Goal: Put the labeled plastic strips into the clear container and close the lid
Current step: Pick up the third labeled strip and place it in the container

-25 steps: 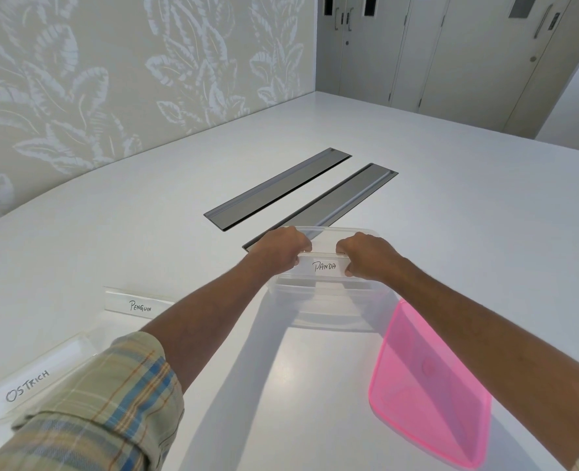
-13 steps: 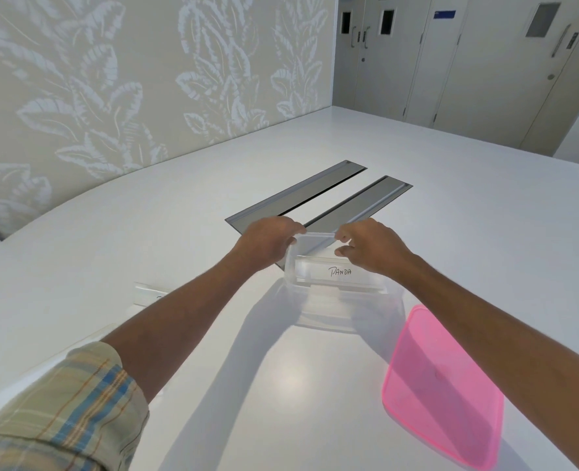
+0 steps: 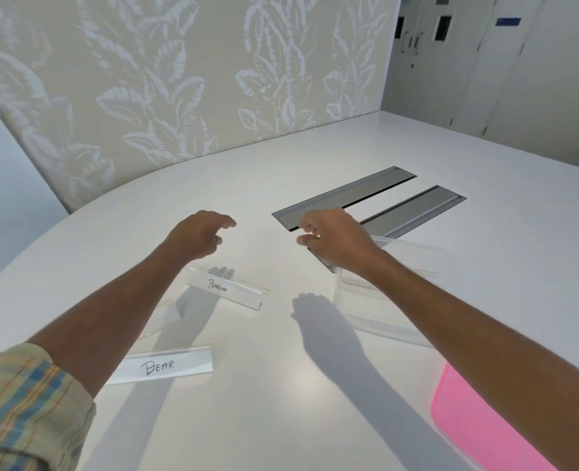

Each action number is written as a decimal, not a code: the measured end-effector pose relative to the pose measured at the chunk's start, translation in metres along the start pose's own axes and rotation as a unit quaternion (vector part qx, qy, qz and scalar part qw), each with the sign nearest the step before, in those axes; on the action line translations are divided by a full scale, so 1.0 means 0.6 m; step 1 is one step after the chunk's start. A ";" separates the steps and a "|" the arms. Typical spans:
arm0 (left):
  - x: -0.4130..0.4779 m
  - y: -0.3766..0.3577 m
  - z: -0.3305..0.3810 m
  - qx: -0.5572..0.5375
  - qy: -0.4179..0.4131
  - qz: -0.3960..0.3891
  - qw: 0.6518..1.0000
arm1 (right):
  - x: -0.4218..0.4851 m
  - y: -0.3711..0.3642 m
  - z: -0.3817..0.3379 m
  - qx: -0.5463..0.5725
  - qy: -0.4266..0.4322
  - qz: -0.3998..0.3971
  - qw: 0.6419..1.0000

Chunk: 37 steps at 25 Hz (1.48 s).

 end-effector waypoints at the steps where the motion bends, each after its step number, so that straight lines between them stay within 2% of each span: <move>1: -0.007 -0.010 -0.022 0.008 0.013 -0.027 1.000 | 0.007 -0.021 -0.013 0.005 0.000 -0.018 1.000; 5: -0.031 -0.055 -0.069 0.039 0.025 -0.108 0.993 | 0.024 -0.112 -0.040 0.000 -0.010 -0.095 0.995; 9: -0.036 -0.092 -0.080 0.060 0.021 -0.137 0.988 | 0.024 -0.204 -0.040 -0.015 -0.038 -0.158 0.987; 16: -0.033 -0.130 -0.074 0.106 -0.017 -0.134 0.985 | 0.020 -0.286 -0.026 -0.045 -0.048 -0.156 0.986; 27: -0.038 -0.133 -0.069 0.084 -0.022 -0.115 0.990 | 0.012 -0.278 -0.019 -0.020 -0.031 -0.117 0.992; 37: -0.041 -0.037 -0.034 0.037 -0.035 -0.043 0.998 | 0.010 -0.156 -0.024 -0.005 -0.024 -0.092 0.995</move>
Point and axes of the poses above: each hand's wrist, its own x-axis towards the middle knuckle, its own y-axis out of the back of the hand, z = x × y, the point moved 1 cm from there along x, towards the middle knuckle, and after that the axes turned 13 degrees about x, right-handed, at the moved point
